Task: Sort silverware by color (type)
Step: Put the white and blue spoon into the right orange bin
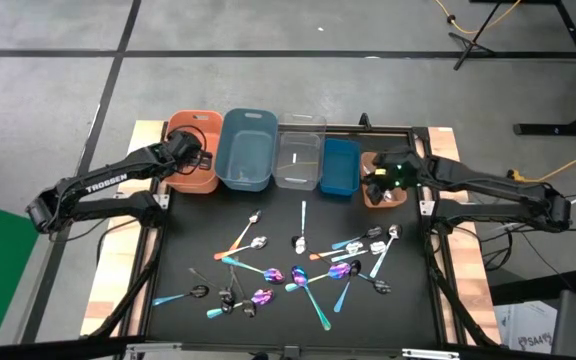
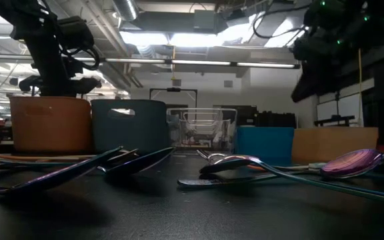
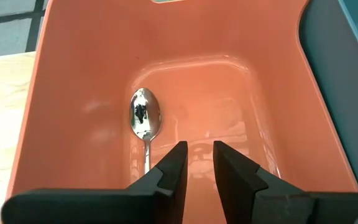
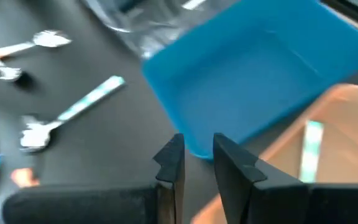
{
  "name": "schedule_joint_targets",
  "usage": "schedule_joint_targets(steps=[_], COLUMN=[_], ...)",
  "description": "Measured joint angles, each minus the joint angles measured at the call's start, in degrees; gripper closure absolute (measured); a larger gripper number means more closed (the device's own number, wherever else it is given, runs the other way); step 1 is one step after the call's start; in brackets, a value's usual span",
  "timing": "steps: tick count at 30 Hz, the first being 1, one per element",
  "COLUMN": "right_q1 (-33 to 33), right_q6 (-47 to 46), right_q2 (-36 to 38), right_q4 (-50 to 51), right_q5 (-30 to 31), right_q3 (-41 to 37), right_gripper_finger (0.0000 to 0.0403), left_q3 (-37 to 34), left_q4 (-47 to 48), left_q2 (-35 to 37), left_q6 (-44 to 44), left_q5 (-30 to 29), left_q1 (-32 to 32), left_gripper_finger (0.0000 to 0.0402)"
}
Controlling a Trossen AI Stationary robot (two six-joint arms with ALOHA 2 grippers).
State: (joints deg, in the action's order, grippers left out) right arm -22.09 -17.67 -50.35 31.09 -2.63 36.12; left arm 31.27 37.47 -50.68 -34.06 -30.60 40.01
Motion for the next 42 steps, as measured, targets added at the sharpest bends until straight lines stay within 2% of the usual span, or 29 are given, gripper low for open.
schedule_joint_targets(steps=[4,7,14,16,20,23,28,33,42], right_q1=[0.5,4.1,19.2,23.7,31.1,34.9,37.7,37.9,37.9], right_q6=[0.0,0.0,0.4,3.0,9.1,9.4,9.3,9.0,9.0], right_q2=[0.0,0.0,0.0,0.0,0.0,0.0,0.0,-0.2,-1.9], right_q4=[0.1,-0.1,1.0,1.8,6.5,11.6,20.1,27.4,27.8], right_q5=[-6.9,-8.4,-8.6,-8.6,-8.6,-8.6,-8.2,-5.2,-4.5], right_q3=[2.1,2.7,2.7,2.7,2.7,2.7,2.7,2.7,2.5], right_gripper_finger=[0.0329,0.0329,0.0329,0.0329,0.0329,0.0329,0.0329,0.0329,0.0329], left_q3=[0.0,0.0,0.0,0.0,0.0,0.0,0.0,0.0,0.0], left_q4=[0.0,0.0,0.0,0.0,0.0,0.0,0.0,0.0,0.0], left_q2=[0.0,0.0,0.0,0.0,0.0,0.0,0.0,0.0,0.0], left_q6=[0.0,0.0,0.0,0.0,0.0,0.0,0.0,0.0,0.0], left_q5=[0.0,0.0,0.0,0.1,0.1,0.1,0.1,0.1,0.0], left_q1=[0.0,0.0,0.0,0.0,0.0,0.0,0.0,0.0,0.0], left_gripper_finger=[0.0330,0.0330,0.0330,0.0330,0.0330,0.0330,0.0330,0.0330,0.0330])
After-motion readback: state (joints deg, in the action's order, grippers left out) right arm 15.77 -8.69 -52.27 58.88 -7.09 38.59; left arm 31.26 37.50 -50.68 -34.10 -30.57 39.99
